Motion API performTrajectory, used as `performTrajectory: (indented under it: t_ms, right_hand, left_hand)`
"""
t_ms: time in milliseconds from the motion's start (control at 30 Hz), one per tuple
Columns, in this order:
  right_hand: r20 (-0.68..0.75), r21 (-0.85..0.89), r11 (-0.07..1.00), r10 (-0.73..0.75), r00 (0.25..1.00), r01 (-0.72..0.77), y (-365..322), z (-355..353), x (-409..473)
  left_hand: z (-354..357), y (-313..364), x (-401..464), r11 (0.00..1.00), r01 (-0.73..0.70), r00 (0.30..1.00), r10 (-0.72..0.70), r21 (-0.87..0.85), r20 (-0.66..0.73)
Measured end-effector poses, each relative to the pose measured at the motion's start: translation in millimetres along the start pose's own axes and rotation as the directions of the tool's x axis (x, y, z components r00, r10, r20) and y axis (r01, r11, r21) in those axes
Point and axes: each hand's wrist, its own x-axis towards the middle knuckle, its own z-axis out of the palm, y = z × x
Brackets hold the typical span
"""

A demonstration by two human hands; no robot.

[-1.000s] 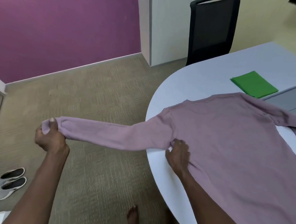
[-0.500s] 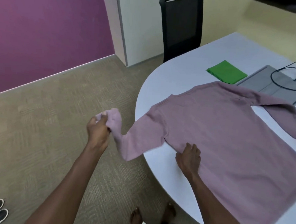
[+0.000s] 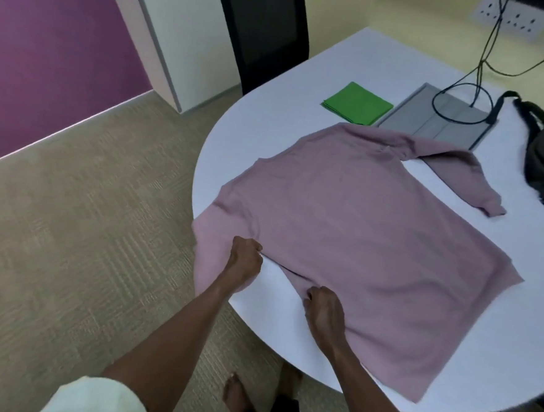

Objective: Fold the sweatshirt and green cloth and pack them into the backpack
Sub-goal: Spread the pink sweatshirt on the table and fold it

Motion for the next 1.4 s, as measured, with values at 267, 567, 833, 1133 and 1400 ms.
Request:
performTrajectory:
  t_ms: [267,567,833,1133,1400]
  right_hand:
    - [-0.005,0.061,0.998,-0.028,1.0,0.028,-12,-10,4]
    - [0.117,-0.253,0.831,-0.483,0.868,0.496,2,-3,-12]
    - [-0.018,-0.106,0.9,-0.428,0.904,0.424,6,-14,-9]
    - [0.2,-0.278,0.959,-0.005,0.98,0.061,51,-6,-29]
    - [0.275,-0.296,0.953,0.013,0.961,0.072,53,-9,-24]
  left_hand:
    - [36,7,16,0.972,0.182,0.983,-0.176,0.15,-0.056]
    - [13,21,27,0.925,0.296,0.899,-0.354,-0.237,-0.26]
    - [15,18,21,0.962,0.249,0.919,-0.271,-0.11,-0.288]
    - [-5,8,21,0.966,0.248,0.96,-0.235,0.069,-0.151]
    - [-29,9,27,0.91,0.287,0.958,-0.274,0.298,-0.086]
